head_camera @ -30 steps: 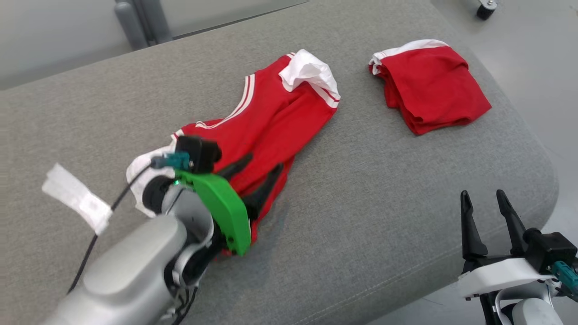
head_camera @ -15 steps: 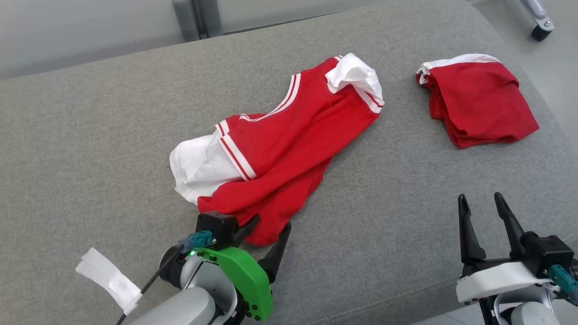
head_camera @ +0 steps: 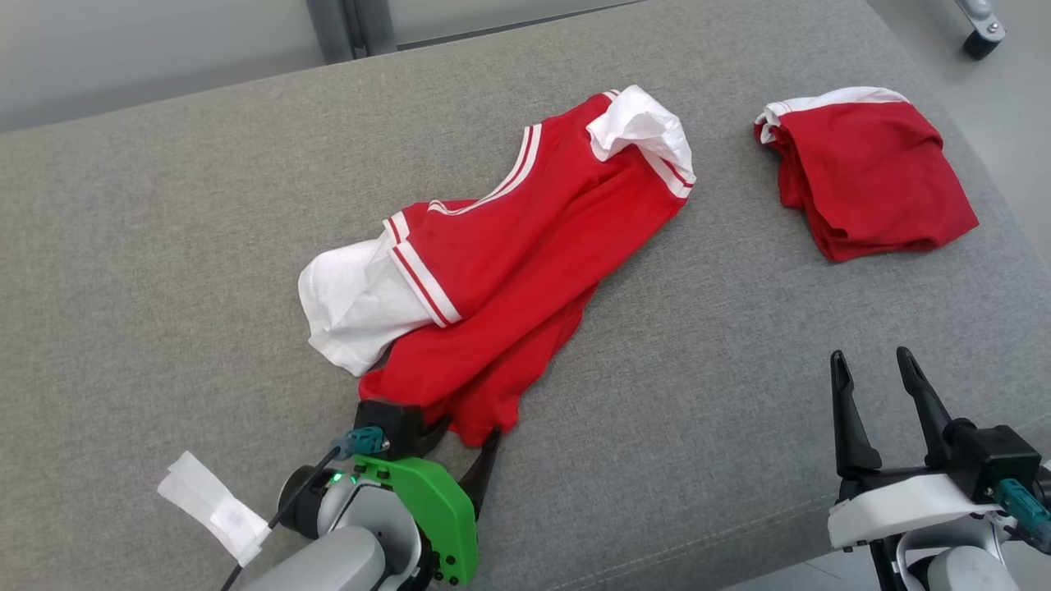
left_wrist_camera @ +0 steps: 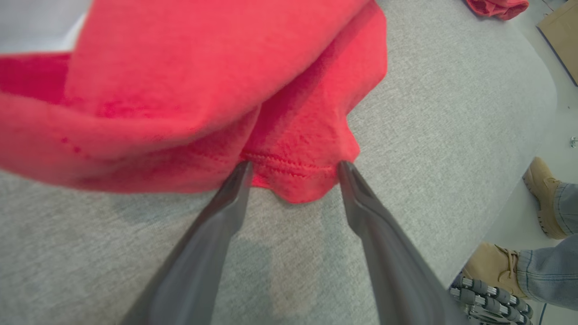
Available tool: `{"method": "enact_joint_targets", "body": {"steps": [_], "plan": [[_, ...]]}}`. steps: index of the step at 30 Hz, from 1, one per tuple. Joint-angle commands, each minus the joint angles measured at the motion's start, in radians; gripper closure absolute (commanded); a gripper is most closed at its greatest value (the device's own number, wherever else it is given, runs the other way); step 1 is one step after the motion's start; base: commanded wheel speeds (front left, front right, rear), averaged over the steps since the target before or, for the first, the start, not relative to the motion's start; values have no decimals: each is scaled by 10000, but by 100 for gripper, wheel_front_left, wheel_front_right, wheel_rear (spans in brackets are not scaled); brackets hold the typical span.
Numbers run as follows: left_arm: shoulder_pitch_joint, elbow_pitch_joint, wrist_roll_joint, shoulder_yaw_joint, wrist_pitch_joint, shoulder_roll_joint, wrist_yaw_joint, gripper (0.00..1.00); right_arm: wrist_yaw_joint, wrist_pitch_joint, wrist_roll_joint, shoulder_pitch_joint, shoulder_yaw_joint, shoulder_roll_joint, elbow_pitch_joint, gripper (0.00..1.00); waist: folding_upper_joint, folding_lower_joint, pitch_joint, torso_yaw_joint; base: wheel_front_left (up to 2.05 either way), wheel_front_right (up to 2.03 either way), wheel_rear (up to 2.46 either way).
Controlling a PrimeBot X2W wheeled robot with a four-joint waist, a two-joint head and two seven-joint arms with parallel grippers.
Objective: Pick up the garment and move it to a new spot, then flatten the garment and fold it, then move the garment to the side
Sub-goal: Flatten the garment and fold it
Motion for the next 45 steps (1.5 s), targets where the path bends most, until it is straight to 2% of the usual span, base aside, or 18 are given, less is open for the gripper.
{"method": "enact_joint_targets", "body": {"steps": [1,2,10,13,17,21,23,26,28,30,31,35,39,40,41,42,45], "plan": [[-75,128,-117,61,-66,-6,-71,61,-15,3,-28,-26,-16,-18,9,0,0,-1,-18,-65,0,0,0],[-79,164,-131,73,-92,-7,-109,100,-15,3,-23,-1,-29,-18,7,0,0,-1,-25,-79,0,0,0],[-30,-330,-405,164,79,347,-440,100,-15,3,-19,204,-146,-18,31,0,0,-1,-179,30,0,0,0],[226,-1470,-907,445,443,958,-610,100,-15,3,-29,300,-240,-20,12,0,0,-1,-348,135,0,0,0],[180,-3761,-1742,856,1484,2464,-811,100,-15,3,-125,509,-443,-18,-22,0,0,-1,-596,430,0,0,0],[186,-6192,-3687,1445,3258,4488,-1701,100,-14,3,-54,604,-362,-17,56,0,0,-1,-817,600,0,0,0],[177,-6921,-4724,1670,4281,5645,-2036,100,-15,3,-39,539,-277,-20,64,0,0,-1,-846,631,0,0,0],[-91,-7178,-5611,1911,5758,7414,-2200,100,-15,3,-9,379,-255,-21,48,0,0,-1,-784,676,0,0,0],[-385,-6764,-5758,2070,6337,8091,-2154,100,-15,3,6,284,-266,-18,25,0,0,-1,-684,742,0,0,0],[-681,-6112,-5743,2184,6675,8245,-2120,100,-15,3,-16,233,-247,-21,43,0,0,-1,-557,828,0,0,0],[-869,-5696,-5758,2256,6778,8123,-2080,100,-15,3,-20,209,-220,-20,63,0,0,-1,-485,870,0,0,0],[-1600,-3987,-5646,2233,7252,7242,-1913,100,-15,3,-92,-31,-66,-23,80,0,0,-1,-155,969,0,0,0],[-2167,-2419,-4964,1936,7475,6466,-1795,100,-15,3,-156,-314,104,-20,84,0,0,-1,136,840,0,0,0],[-2295,-2088,-4774,1896,7347,6332,-1805,74,-15,3,-159,-373,119,-21,68,0,0,-1,190,796,0,0,0],[-2343,-1843,-4559,1826,7254,6217,-1869,21,-15,3,-183,-399,118,-24,45,0,0,-1,231,754,0,0,0],[-2345,-1607,-4421,1776,7148,6113,-1955,0,-15,3,-206,-388,94,-23,35,0,0,-1,250,724,0,0,0],[-2295,-1129,-4246,1961,6502,6031,-2088,0,-14,3,-229,-201,-31,-18,30,0,0,-1,231,687,0,0,0]]}}
